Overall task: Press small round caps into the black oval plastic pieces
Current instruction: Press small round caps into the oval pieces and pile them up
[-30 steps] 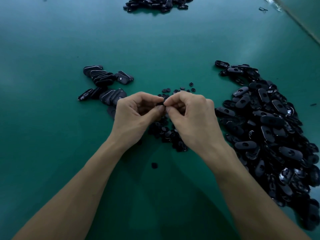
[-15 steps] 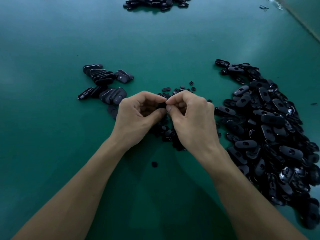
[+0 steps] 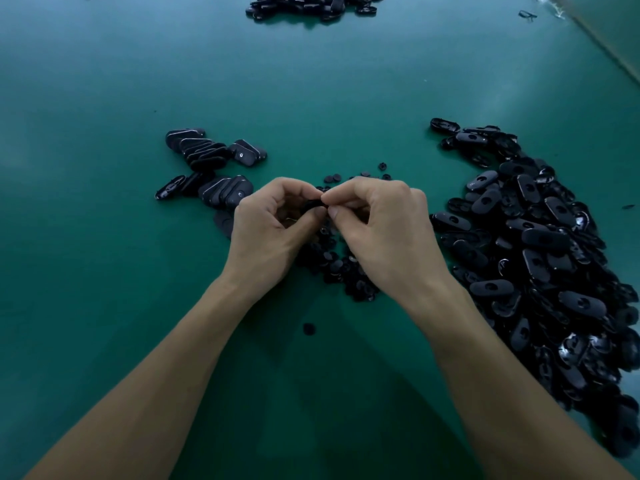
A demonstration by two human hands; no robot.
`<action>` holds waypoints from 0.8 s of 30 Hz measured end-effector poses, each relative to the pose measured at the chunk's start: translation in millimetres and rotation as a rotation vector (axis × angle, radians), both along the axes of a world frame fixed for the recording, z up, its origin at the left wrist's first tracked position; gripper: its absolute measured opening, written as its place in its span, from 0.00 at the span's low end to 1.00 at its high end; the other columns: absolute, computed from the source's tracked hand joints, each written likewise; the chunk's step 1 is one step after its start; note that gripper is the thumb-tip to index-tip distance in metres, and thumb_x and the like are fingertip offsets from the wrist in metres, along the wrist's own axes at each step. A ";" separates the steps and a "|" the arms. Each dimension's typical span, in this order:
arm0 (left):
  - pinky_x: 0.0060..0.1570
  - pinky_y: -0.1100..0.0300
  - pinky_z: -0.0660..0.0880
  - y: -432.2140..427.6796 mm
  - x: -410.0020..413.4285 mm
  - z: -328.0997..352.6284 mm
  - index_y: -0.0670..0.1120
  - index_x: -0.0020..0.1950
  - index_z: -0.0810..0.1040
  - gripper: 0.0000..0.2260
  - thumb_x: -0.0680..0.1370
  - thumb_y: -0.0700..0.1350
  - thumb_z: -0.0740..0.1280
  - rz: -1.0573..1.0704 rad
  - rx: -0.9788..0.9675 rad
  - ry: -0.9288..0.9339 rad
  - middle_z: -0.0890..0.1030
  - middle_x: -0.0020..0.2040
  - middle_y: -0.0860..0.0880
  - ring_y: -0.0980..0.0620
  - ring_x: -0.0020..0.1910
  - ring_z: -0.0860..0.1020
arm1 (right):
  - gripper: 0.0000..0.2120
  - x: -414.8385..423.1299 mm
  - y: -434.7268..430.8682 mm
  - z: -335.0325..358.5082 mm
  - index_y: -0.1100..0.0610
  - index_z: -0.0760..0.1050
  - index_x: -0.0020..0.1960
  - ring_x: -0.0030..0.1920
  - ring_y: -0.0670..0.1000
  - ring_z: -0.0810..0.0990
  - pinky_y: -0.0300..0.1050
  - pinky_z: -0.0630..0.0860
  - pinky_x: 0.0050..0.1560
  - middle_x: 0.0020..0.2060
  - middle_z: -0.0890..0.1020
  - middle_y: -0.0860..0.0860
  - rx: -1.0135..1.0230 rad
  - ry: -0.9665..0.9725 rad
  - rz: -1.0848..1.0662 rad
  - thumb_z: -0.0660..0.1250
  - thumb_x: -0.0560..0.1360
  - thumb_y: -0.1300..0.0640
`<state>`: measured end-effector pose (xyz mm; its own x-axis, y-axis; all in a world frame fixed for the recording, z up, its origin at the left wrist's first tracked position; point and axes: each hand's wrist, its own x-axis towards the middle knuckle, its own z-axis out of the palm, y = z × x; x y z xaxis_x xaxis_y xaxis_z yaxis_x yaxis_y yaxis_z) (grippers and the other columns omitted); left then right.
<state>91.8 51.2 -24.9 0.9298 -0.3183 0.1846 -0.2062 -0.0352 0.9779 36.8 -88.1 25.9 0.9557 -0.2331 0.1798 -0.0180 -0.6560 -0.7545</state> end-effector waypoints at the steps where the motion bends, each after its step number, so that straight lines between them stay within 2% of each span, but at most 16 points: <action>1: 0.44 0.60 0.80 -0.2 0.1 0.5 0.52 0.48 0.80 0.11 0.75 0.36 0.73 -0.005 -0.005 0.009 0.85 0.43 0.51 0.54 0.41 0.83 | 0.08 1.0 -1.4 -0.2 0.53 0.85 0.52 0.44 0.42 0.82 0.32 0.77 0.51 0.45 0.85 0.47 -0.014 -0.002 0.000 0.71 0.76 0.63; 3: 0.42 0.61 0.80 -0.5 0.2 1.6 0.51 0.48 0.79 0.11 0.75 0.35 0.73 -0.018 -0.031 0.032 0.85 0.42 0.52 0.56 0.40 0.82 | 0.09 3.3 -4.9 -0.8 0.50 0.83 0.54 0.45 0.42 0.81 0.33 0.76 0.50 0.47 0.82 0.47 -0.042 0.027 0.008 0.72 0.76 0.60; 5: 0.41 0.63 0.80 -0.1 0.3 2.0 0.50 0.49 0.79 0.11 0.75 0.34 0.73 -0.036 -0.074 0.059 0.85 0.41 0.53 0.58 0.40 0.82 | 0.10 5.2 -9.6 -1.2 0.51 0.83 0.56 0.46 0.41 0.82 0.34 0.77 0.53 0.49 0.83 0.47 -0.004 0.067 0.033 0.72 0.76 0.60; 9: 0.42 0.63 0.81 1.0 0.7 1.6 0.49 0.49 0.80 0.11 0.74 0.34 0.73 -0.053 -0.119 0.085 0.86 0.42 0.53 0.57 0.40 0.83 | 0.07 7.9 -17.0 -0.5 0.53 0.84 0.52 0.43 0.35 0.82 0.26 0.75 0.48 0.41 0.84 0.41 0.095 0.092 0.067 0.73 0.75 0.61; 17: 0.43 0.65 0.80 -0.5 2.0 -0.8 0.46 0.49 0.82 0.10 0.74 0.31 0.72 -0.046 -0.149 0.150 0.87 0.41 0.52 0.56 0.40 0.84 | 0.05 14.2 -22.7 0.0 0.54 0.84 0.48 0.37 0.34 0.81 0.25 0.74 0.41 0.36 0.83 0.41 0.091 0.128 0.110 0.73 0.74 0.61; 24: 0.40 0.65 0.79 -1.1 1.0 0.7 0.43 0.48 0.82 0.09 0.74 0.30 0.73 -0.005 -0.143 0.164 0.86 0.39 0.50 0.55 0.37 0.84 | 0.04 16.8 -21.9 -2.5 0.52 0.83 0.44 0.35 0.35 0.81 0.28 0.75 0.40 0.34 0.83 0.41 0.082 0.139 0.088 0.73 0.72 0.60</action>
<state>92.9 50.1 -24.2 0.9496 -0.3045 0.0748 -0.0441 0.1067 0.9933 53.6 -110.0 23.4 0.9873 -0.1561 0.0280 -0.0715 -0.5958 -0.8000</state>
